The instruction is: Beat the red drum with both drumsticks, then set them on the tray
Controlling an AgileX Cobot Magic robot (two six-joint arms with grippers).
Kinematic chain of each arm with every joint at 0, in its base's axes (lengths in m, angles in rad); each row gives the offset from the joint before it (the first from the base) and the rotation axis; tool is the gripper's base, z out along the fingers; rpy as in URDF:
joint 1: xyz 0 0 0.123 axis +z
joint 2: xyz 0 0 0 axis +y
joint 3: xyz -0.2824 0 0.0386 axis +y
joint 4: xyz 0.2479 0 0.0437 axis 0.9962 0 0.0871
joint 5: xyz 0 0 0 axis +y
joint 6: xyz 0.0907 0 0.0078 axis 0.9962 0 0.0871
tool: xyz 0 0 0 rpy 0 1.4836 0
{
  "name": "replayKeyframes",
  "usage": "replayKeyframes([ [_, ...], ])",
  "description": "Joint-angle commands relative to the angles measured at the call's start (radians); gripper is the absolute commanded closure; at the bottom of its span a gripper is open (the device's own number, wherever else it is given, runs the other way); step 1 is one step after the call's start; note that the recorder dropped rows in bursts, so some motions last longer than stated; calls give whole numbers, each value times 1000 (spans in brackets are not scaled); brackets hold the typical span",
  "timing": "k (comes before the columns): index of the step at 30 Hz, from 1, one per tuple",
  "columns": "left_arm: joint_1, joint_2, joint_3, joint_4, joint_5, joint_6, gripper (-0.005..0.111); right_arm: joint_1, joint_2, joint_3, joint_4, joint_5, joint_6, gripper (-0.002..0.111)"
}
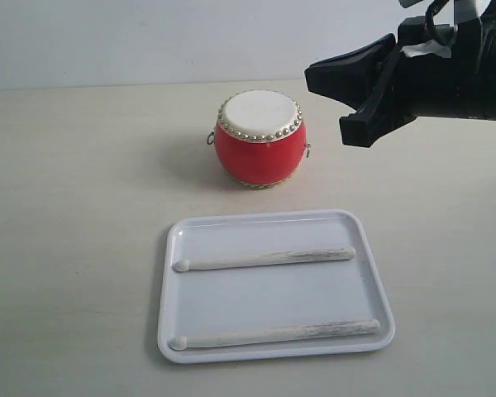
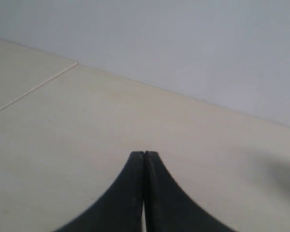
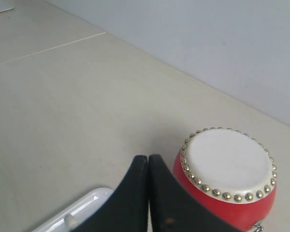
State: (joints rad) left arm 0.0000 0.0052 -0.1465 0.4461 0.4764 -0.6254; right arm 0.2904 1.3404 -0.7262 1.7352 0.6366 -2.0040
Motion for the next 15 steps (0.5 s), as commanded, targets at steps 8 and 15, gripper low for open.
replayKeyframes([
  [8,1,-5,83,-402,-91,551,107,-5,-1,3,9,5,-9,108],
  [15,1,-5,146,-402,-103,551,107,-5,-1,3,9,5,-9,108],
])
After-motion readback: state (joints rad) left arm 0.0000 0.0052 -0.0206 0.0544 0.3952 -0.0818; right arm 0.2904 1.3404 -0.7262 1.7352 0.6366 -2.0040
